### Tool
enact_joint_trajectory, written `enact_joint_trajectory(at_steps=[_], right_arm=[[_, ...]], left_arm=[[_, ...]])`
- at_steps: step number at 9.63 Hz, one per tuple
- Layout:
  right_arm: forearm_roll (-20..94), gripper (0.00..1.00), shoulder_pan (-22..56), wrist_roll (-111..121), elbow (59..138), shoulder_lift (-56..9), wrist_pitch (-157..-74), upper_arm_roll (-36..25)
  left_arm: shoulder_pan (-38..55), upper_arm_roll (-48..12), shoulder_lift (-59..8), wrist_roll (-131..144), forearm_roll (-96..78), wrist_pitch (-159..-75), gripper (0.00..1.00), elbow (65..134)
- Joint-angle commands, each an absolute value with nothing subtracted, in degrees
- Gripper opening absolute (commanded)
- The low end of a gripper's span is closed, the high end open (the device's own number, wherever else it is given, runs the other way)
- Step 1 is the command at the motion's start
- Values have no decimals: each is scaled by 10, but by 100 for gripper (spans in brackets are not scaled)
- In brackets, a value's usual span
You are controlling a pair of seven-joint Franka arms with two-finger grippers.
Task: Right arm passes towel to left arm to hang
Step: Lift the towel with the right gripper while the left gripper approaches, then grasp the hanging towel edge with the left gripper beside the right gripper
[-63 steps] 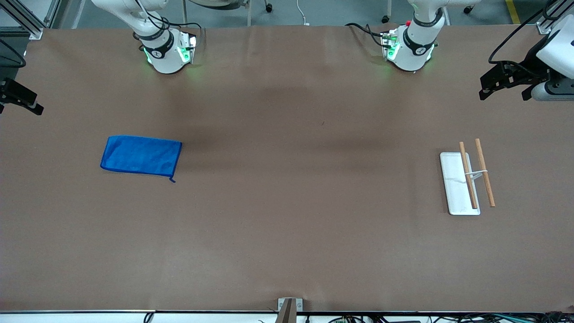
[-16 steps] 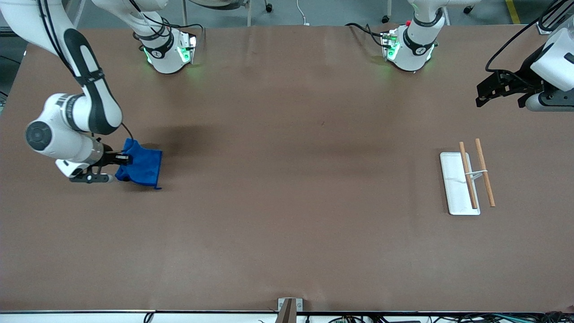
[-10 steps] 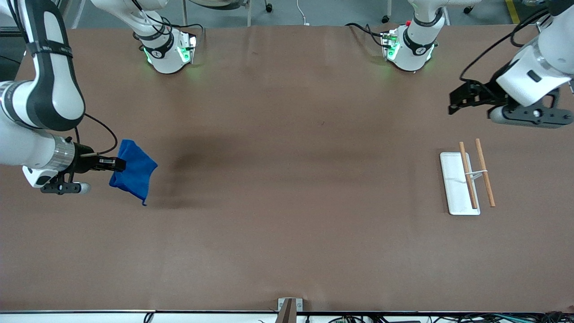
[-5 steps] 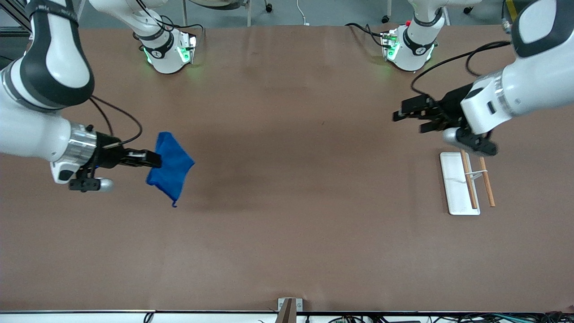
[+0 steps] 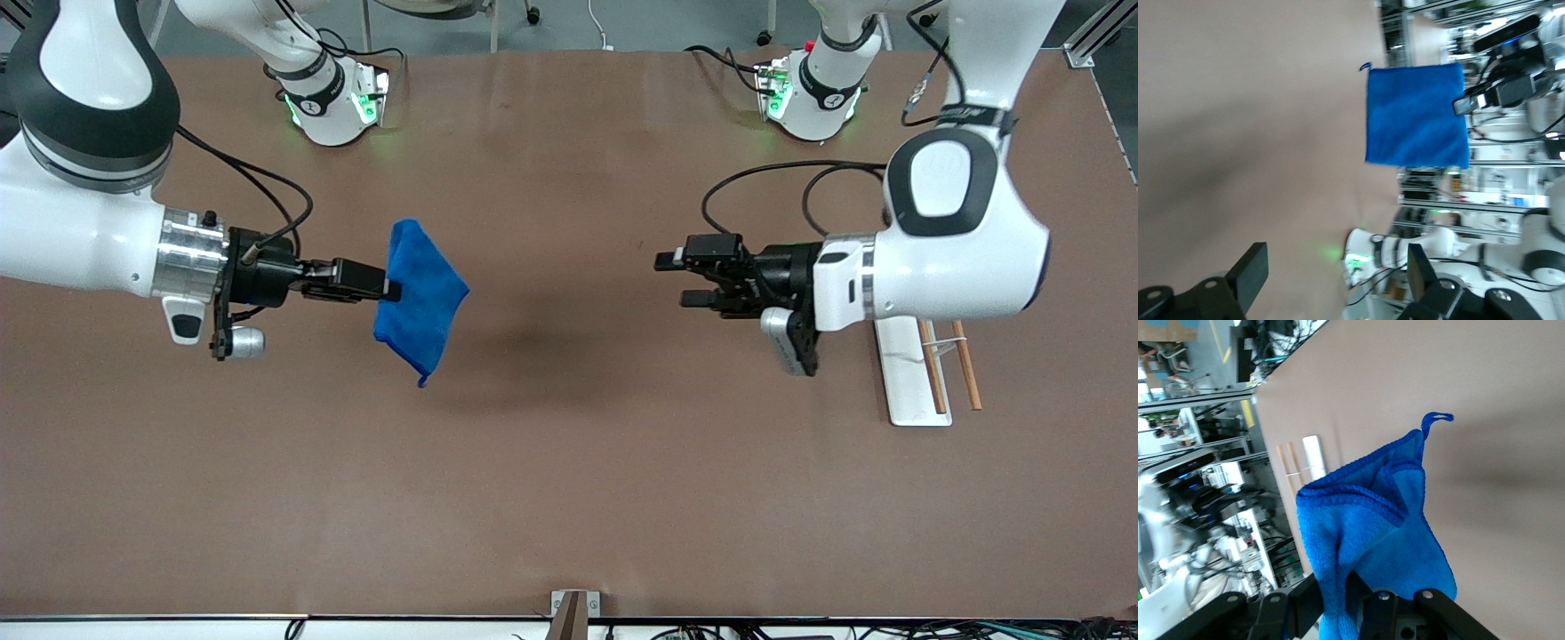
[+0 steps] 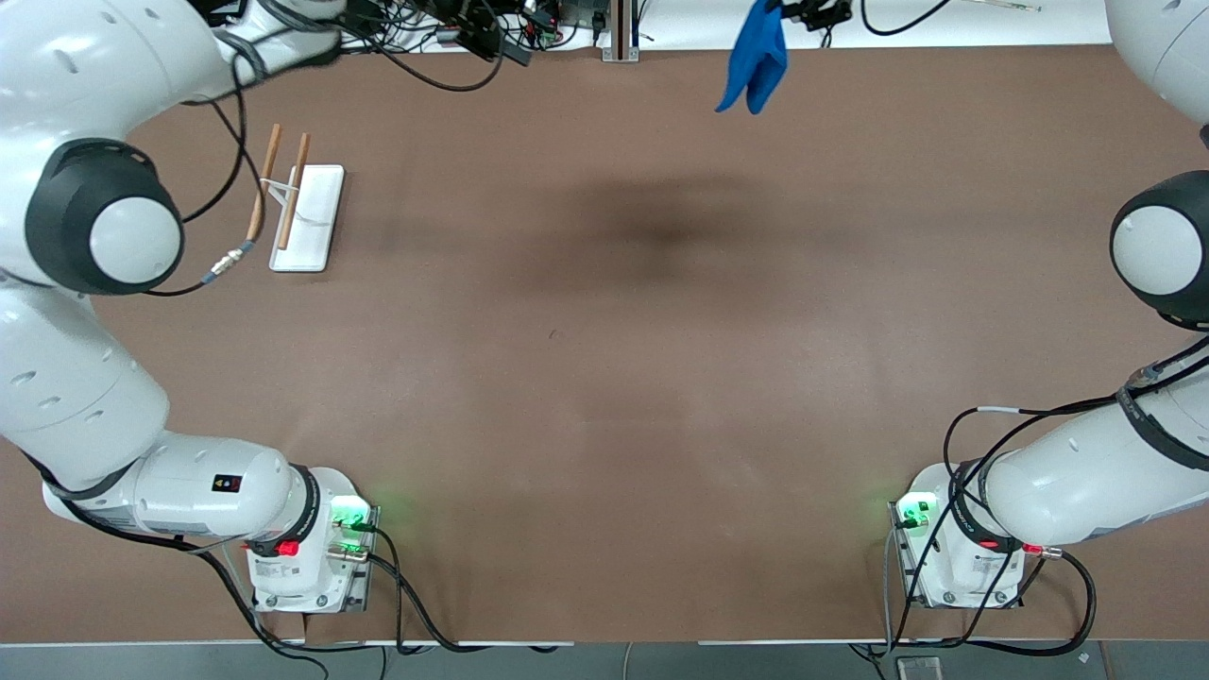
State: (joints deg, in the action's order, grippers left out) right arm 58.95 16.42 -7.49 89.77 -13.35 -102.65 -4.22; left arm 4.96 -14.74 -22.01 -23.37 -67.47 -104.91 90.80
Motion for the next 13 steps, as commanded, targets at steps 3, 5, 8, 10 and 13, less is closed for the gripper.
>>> enact_joint_trajectory(at_steps=[3, 5, 8, 10, 13], right_arm=[[742, 0, 196, -74, 901, -131, -1027, -45], [805, 0, 216, -72, 901, -130, -1031, -46], [847, 0, 251, -74, 901, -131, -1070, -46], [848, 0, 271, -75, 900, -132, -1100, -46], [847, 0, 276, -74, 901, -134, -1102, -47]], left_arm=[[50, -191, -286, -366, -918, -1054, 82, 961], [51, -233, -338, -432, -1006, -1052, 77, 960], [52, -287, -375, -480, -1090, -1052, 70, 959], [47, -302, -373, -473, -1091, -1052, 67, 959], [12, -308, -364, -444, -1082, -1018, 66, 962]])
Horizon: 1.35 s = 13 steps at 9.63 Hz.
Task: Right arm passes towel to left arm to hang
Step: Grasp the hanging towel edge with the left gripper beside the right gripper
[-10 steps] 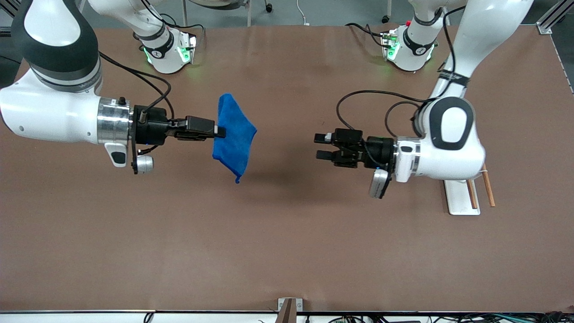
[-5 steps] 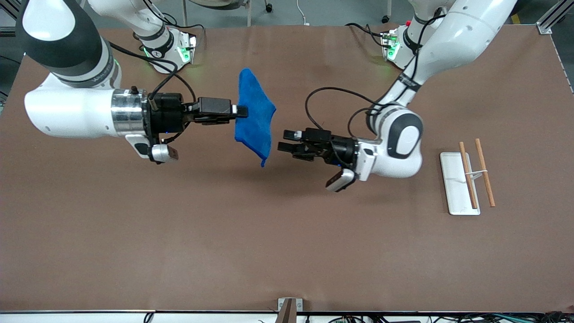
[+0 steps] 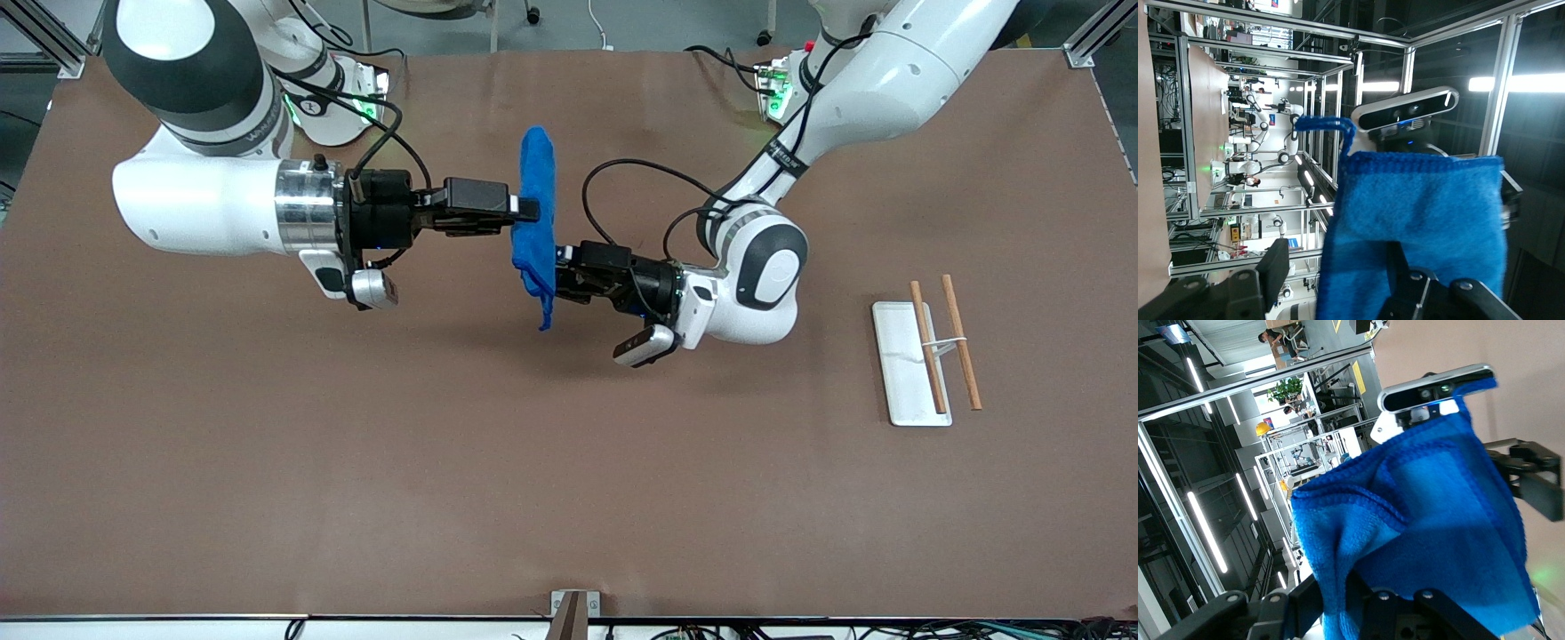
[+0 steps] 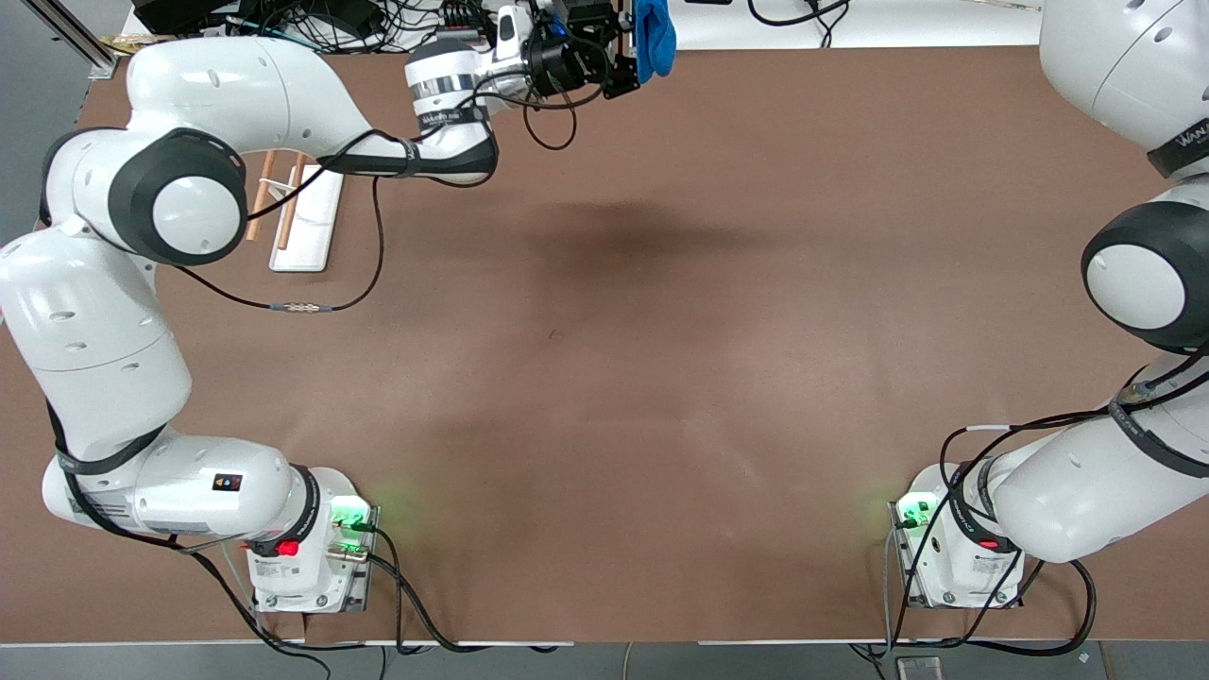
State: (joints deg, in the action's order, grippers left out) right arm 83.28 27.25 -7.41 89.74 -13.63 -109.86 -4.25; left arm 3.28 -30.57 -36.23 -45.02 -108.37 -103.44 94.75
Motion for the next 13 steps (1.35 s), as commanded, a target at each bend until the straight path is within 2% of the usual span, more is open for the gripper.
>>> enact_joint_trajectory(at_steps=[1, 5, 7, 10, 12, 13], right_arm=[[847, 0, 276, -73, 901, -135, -1102, -47], [847, 0, 277, -73, 901, -139, -1109, -47], [847, 0, 281, -73, 901, -139, -1118, -47], [847, 0, 281, -72, 901, -139, -1119, -47], [847, 0, 281, -72, 900, -139, -1119, -47], [847, 0, 281, -72, 901, -140, -1119, -47]], left_arm=[[-7, -308, -364, -433, -1074, -992, 64, 968], [-17, -308, -364, -431, -1050, -980, 61, 969], [-25, -308, -364, -432, -1049, -980, 55, 969], [-27, -308, -358, -432, -1049, -980, 18, 969], [-28, -307, -355, -433, -1043, -980, 2, 969], [-39, -307, -355, -433, -1015, -981, 1, 964]])
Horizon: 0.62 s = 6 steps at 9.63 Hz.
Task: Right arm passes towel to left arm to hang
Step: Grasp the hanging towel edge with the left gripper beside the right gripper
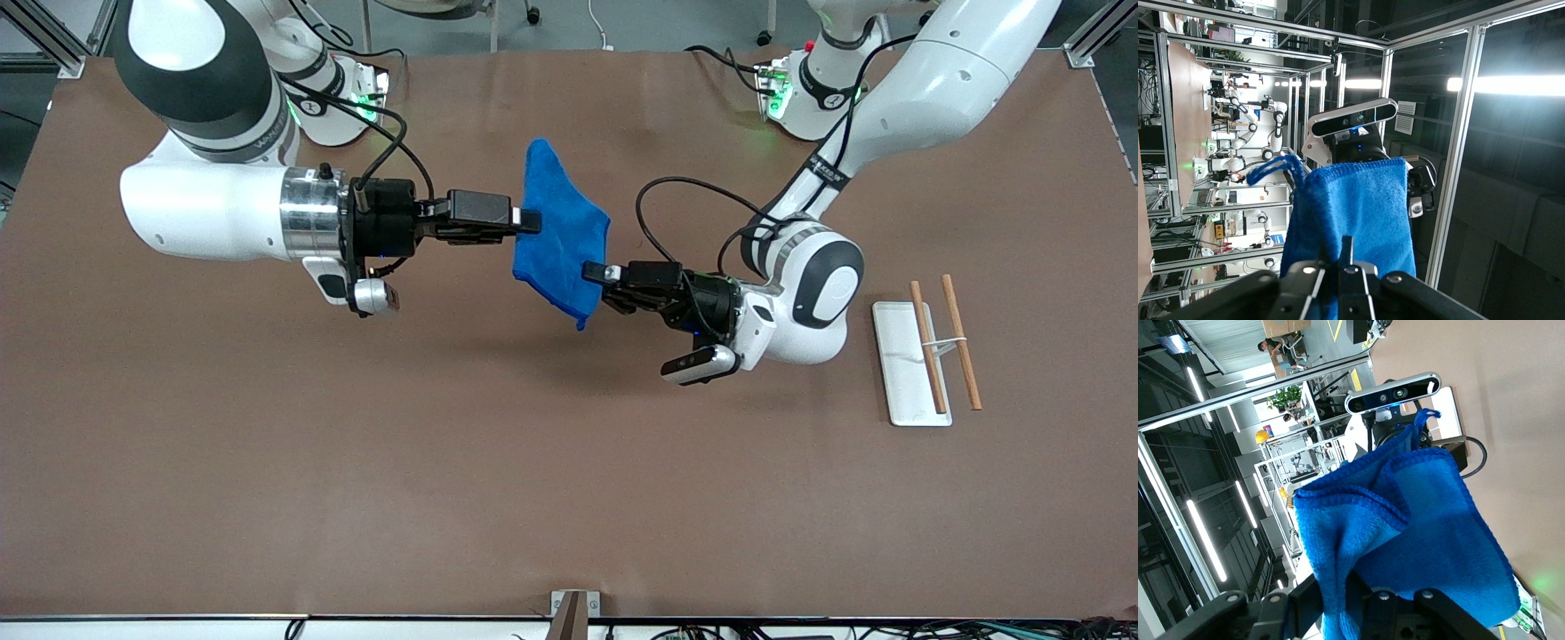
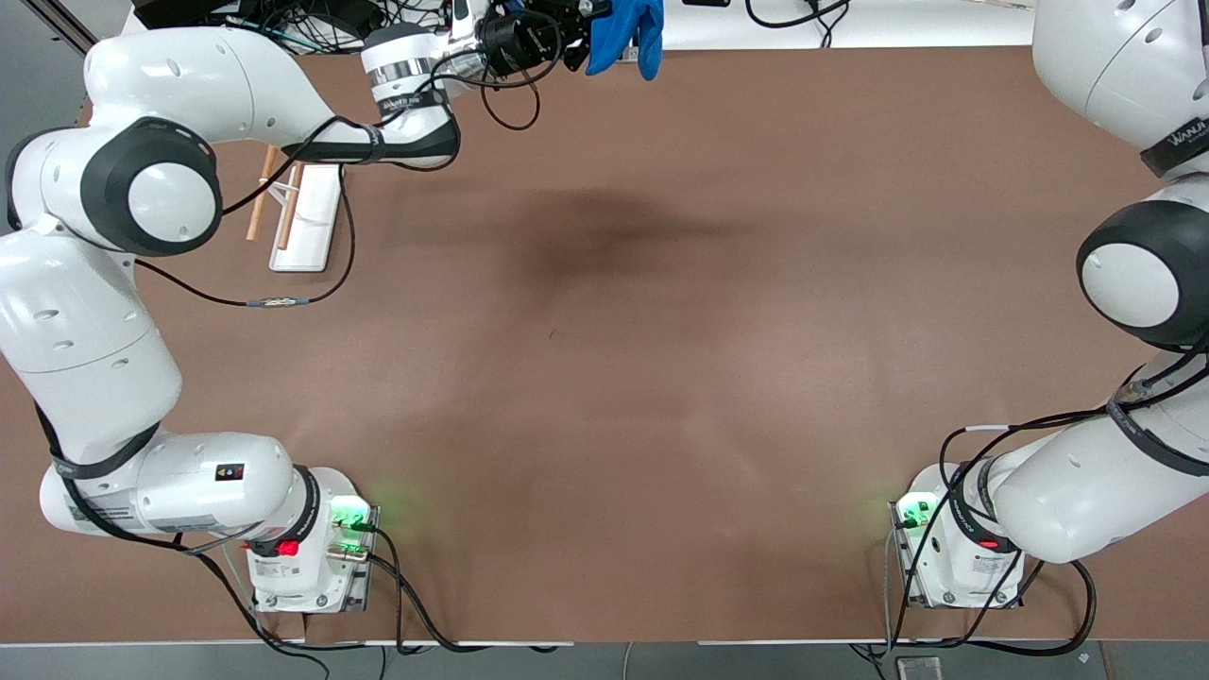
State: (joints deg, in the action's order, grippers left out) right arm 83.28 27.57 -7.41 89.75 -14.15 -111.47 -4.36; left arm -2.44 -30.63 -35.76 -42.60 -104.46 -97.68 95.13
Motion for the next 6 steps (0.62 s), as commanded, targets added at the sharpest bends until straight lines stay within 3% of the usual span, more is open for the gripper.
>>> enact_joint_trajectory(at_steps=[1, 2, 3, 6], right_arm=[[847, 0, 280, -75, 901, -139, -1118, -47], [846, 28, 276, -79, 901, -139, -1114, -47], [846, 99, 276, -78, 901, -139, -1116, -47], [834, 100, 259, -73, 906, -139, -1113, -52]], left_arm=[[-53, -308, -354, -430, -992, -981, 1, 963], [-57, -308, -351, -425, -988, -981, 0, 963], [-58, -308, -347, -424, -988, -981, 0, 963], [-65, -304, -345, -422, -986, -982, 0, 963]])
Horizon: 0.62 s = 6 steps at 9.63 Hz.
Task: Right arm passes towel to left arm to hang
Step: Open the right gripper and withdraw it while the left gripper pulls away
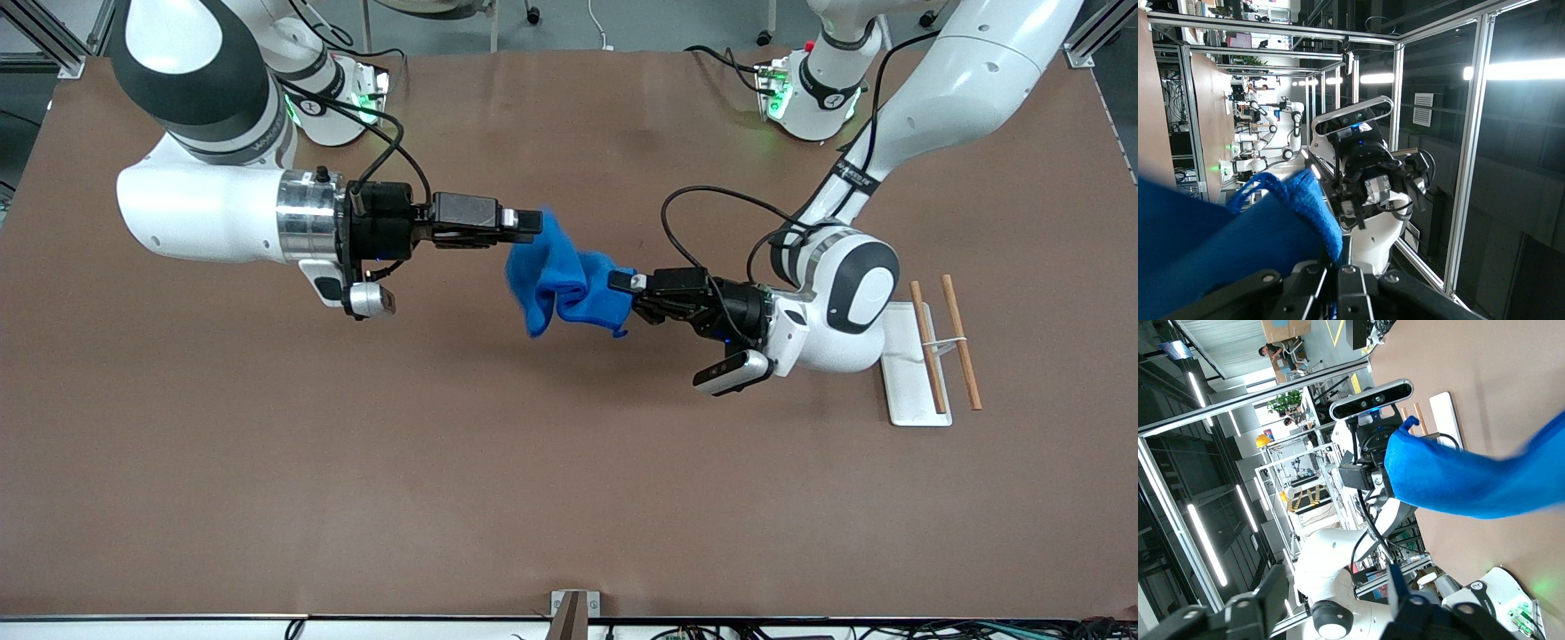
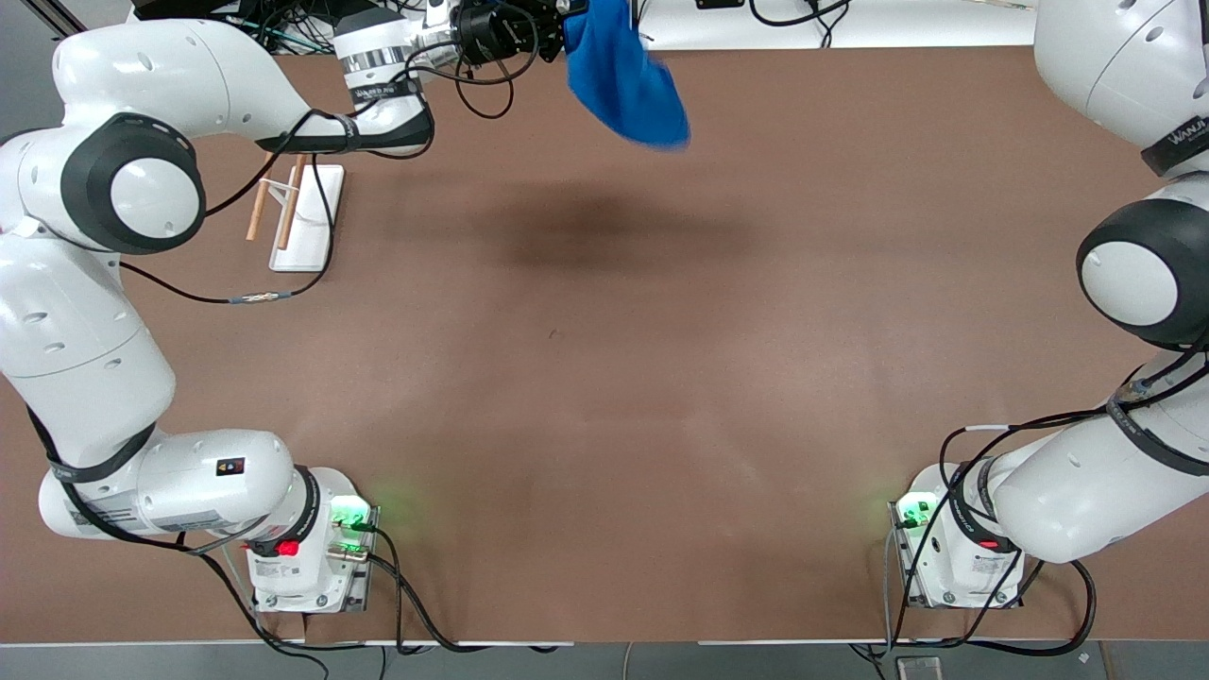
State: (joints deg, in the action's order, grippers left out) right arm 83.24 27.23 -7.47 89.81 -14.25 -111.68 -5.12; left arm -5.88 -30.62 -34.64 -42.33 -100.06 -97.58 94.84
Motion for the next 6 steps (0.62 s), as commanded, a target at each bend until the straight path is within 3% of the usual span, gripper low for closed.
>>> enact_joint_trajectory(at_steps=[1, 4, 6], right_arm=[[806, 100, 240, -72, 907, -139, -1112, -52], [668, 100, 176, -73, 912, -139, -1108, -52], [559, 100, 115, -27, 911, -139, -1040, -52]], left_arm=[[-75, -303, -339, -398, -980, -994, 0, 966], [-88, -302, -273, -208, -858, -1123, 0, 961], [-100, -301, -245, -82, -713, -1164, 0, 956]])
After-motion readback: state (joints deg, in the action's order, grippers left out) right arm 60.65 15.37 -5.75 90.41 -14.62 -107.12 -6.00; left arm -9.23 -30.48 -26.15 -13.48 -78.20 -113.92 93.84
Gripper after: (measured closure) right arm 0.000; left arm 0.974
